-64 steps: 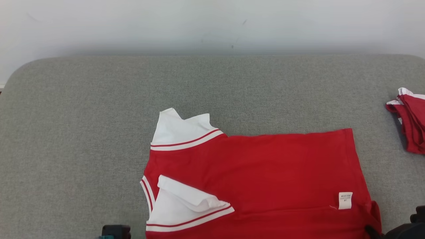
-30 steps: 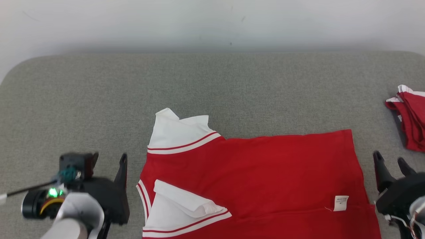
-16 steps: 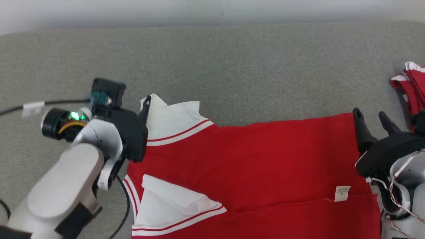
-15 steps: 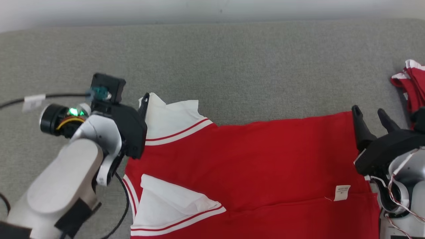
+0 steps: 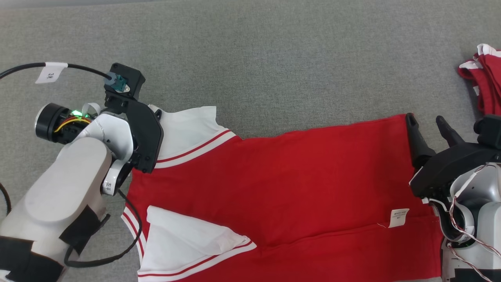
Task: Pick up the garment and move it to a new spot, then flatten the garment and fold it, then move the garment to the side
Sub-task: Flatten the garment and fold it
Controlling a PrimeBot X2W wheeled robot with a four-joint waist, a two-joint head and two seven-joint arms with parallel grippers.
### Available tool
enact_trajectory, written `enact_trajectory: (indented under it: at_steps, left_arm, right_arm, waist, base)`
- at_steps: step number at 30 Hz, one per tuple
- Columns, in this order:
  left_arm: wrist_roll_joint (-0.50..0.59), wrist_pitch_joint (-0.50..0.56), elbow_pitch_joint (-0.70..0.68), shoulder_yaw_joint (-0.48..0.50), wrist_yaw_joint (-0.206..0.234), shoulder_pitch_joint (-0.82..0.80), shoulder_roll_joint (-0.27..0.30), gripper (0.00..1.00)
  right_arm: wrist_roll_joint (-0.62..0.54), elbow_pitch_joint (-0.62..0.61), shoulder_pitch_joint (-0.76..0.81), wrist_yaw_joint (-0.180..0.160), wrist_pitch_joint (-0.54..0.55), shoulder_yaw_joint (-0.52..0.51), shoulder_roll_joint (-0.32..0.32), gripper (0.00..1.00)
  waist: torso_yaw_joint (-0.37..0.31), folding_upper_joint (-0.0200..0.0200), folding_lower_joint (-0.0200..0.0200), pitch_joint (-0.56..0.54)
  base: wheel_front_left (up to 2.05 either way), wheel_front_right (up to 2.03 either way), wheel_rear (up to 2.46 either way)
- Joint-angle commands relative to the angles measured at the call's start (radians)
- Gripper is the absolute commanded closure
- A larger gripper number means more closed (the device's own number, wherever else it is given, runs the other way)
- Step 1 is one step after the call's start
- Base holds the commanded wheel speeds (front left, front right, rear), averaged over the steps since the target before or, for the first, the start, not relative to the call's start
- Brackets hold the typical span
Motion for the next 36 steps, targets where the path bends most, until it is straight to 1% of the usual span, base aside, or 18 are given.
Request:
enact_trajectory:
  at_steps: [1, 7, 8, 9, 10, 12, 14, 15, 16, 17, 18, 19, 20, 23, 29, 33, 34, 36]
  left_arm:
    - [-0.003, 0.004, 0.007, -0.002, -0.002, -0.009, 0.005, 0.00]
    - [-0.024, 0.054, 0.027, -0.013, -0.026, -0.018, 0.011, 0.00]
    - [-0.026, 0.058, 0.027, -0.014, -0.028, -0.019, 0.012, 0.01]
    - [-0.028, 0.061, 0.026, -0.015, -0.032, -0.019, 0.014, 0.05]
    - [-0.031, 0.066, 0.027, -0.016, -0.033, -0.020, 0.016, 0.05]
    - [-0.035, 0.069, 0.030, -0.016, -0.036, -0.023, 0.018, 0.10]
    - [-0.039, 0.083, 0.039, -0.019, -0.042, -0.026, 0.020, 0.28]
    - [-0.047, 0.090, 0.043, -0.019, -0.046, -0.027, 0.019, 0.32]
    - [-0.049, 0.095, 0.046, -0.018, -0.050, -0.027, 0.018, 0.53]
    - [-0.051, 0.102, 0.048, -0.018, -0.051, -0.027, 0.017, 0.61]
    - [-0.056, 0.107, 0.051, -0.017, -0.054, -0.024, 0.015, 0.79]
    - [-0.061, 0.116, 0.054, -0.019, -0.055, -0.023, 0.014, 0.91]
    - [-0.066, 0.127, 0.057, -0.021, -0.055, -0.021, 0.013, 1.00]
    - [-0.071, 0.136, 0.055, -0.023, -0.049, -0.022, 0.014, 1.00]
    - [-0.055, 0.083, 0.031, -0.003, -0.027, -0.042, 0.031, 1.00]
    - [-0.047, 0.058, 0.017, 0.003, -0.025, -0.051, 0.040, 1.00]
    - [-0.047, 0.052, 0.015, 0.005, -0.024, -0.053, 0.044, 1.00]
    - [-0.047, 0.050, 0.014, 0.005, -0.023, -0.055, 0.046, 1.00]
  right_arm:
    - [0.008, 0.003, -0.005, 0.001, -0.005, 0.005, 0.003, 0.00]
    - [0.015, 0.012, -0.008, 0.001, -0.014, 0.015, 0.005, 0.00]
    - [0.016, 0.013, -0.009, 0.001, -0.016, 0.016, 0.005, 0.00]
    - [0.017, 0.014, -0.010, 0.001, -0.017, 0.017, 0.005, 0.00]
    - [0.017, 0.015, -0.011, 0.001, -0.019, 0.018, 0.005, 0.00]
    - [0.018, 0.016, -0.013, 0.001, -0.021, 0.020, 0.005, 0.00]
    - [0.019, 0.019, -0.019, 0.001, -0.022, 0.023, 0.006, 0.00]
    - [0.020, 0.021, -0.022, 0.001, -0.022, 0.024, 0.006, 0.00]
    - [0.022, 0.023, -0.024, 0.001, -0.023, 0.024, 0.006, 0.00]
    - [0.023, 0.023, -0.026, 0.001, -0.025, 0.025, 0.006, 0.00]
    - [0.024, 0.024, -0.027, 0.001, -0.025, 0.026, 0.006, 0.00]
    - [0.026, 0.025, -0.028, 0.001, -0.025, 0.027, 0.005, 0.00]
    - [0.027, 0.025, -0.029, 0.001, -0.025, 0.027, 0.004, 0.00]
    - [0.027, 0.022, -0.036, 0.001, -0.026, 0.021, -0.001, 0.00]
    - [0.002, 0.017, -0.056, 0.001, -0.002, 0.011, -0.015, 0.00]
    - [-0.050, 0.023, -0.085, 0.001, 0.062, -0.004, -0.034, 0.00]
    - [-0.070, 0.035, -0.100, 0.001, 0.113, -0.015, -0.041, 0.00]
    - [-0.082, 0.048, -0.121, 0.001, 0.164, -0.019, -0.050, 0.00]
  waist:
    - [-0.003, -0.0001, -0.0002, 0.003]
    - [-0.009, -0.0001, -0.0002, 0.014]
    - [-0.010, -0.0001, -0.0002, 0.016]
    - [-0.012, -0.0001, -0.0002, 0.019]
    - [-0.013, -0.0001, -0.0002, 0.022]
    - [-0.017, -0.0001, -0.0002, 0.028]
    - [-0.021, -0.0001, -0.0002, 0.035]
    - [-0.023, -0.0001, -0.0002, 0.037]
    - [-0.024, -0.0001, -0.0002, 0.040]
    - [-0.025, -0.0001, -0.0002, 0.042]
    - [-0.025, -0.0001, -0.0002, 0.044]
    - [-0.026, -0.0001, -0.0002, 0.045]
    - [-0.026, -0.0001, -0.0002, 0.046]
    - [-0.026, -0.0001, -0.0002, 0.047]
    - [-0.023, -0.0001, -0.0002, 0.049]
    - [-0.021, -0.0001, -0.0002, 0.055]
    - [-0.020, -0.0001, -0.0002, 0.059]
    - [-0.018, -0.0001, -0.0002, 0.063]
  base:
    - [0.00, 0.00, 0.00]
    - [0.00, 0.00, 0.00]
    - [0.00, 0.00, 0.00]
    - [0.00, 0.00, 0.00]
    - [0.00, 0.00, 0.00]
    - [0.00, 0.00, 0.00]
    - [0.00, 0.00, 0.00]
    - [0.00, 0.00, 0.00]
    - [0.00, 0.00, 0.00]
    - [0.00, 0.00, 0.00]
    - [0.00, 0.00, 0.00]
    - [0.00, 0.00, 0.00]
    - [0.00, 0.00, 0.00]
    - [0.00, 0.00, 0.00]
    - [0.00, 0.00, 0.00]
    - [0.00, 0.00, 0.00]
    - [0.00, 0.00, 0.00]
    - [0.00, 0.00, 0.00]
